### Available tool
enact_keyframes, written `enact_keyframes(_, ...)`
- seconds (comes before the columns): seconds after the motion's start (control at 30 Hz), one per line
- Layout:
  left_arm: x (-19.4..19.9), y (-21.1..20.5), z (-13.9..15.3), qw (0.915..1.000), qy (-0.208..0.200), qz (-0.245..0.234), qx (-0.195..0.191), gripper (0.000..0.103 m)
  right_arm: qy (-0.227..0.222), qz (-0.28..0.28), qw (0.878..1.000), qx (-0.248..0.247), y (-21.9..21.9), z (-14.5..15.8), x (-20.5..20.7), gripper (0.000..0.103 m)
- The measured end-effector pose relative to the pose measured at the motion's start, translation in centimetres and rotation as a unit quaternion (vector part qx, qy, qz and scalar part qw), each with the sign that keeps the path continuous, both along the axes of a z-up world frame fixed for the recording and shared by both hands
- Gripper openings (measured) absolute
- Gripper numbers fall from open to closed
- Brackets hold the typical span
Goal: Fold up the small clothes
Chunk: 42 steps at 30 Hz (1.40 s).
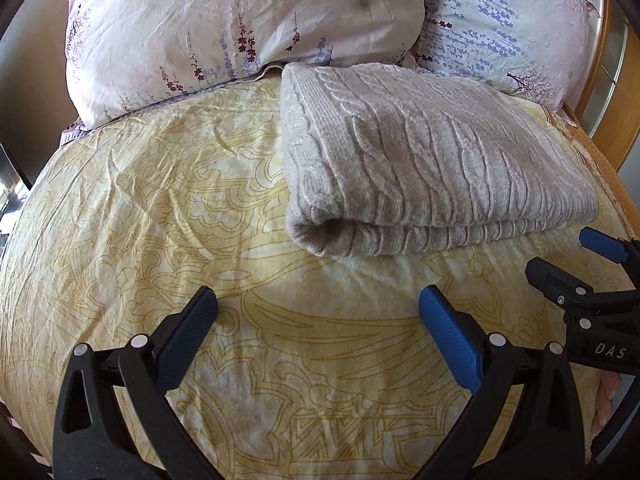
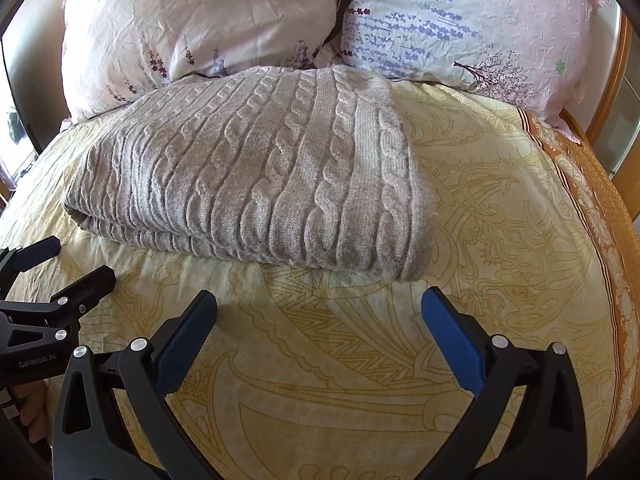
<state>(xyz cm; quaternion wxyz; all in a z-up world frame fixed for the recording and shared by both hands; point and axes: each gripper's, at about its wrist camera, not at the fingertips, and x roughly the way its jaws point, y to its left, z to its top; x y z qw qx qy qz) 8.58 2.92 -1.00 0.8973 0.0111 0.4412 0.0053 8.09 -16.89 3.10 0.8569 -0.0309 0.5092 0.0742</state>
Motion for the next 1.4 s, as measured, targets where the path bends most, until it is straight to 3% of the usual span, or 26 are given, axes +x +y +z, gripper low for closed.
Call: enact_keyframes(1.4, 0.27, 0.05, -0.12, 1.0000, 0.004, 0.005, 0.004, 0.101, 0.013, -0.008, 1.000, 0.004, -0.22, -0.69, -0.15, 0.102)
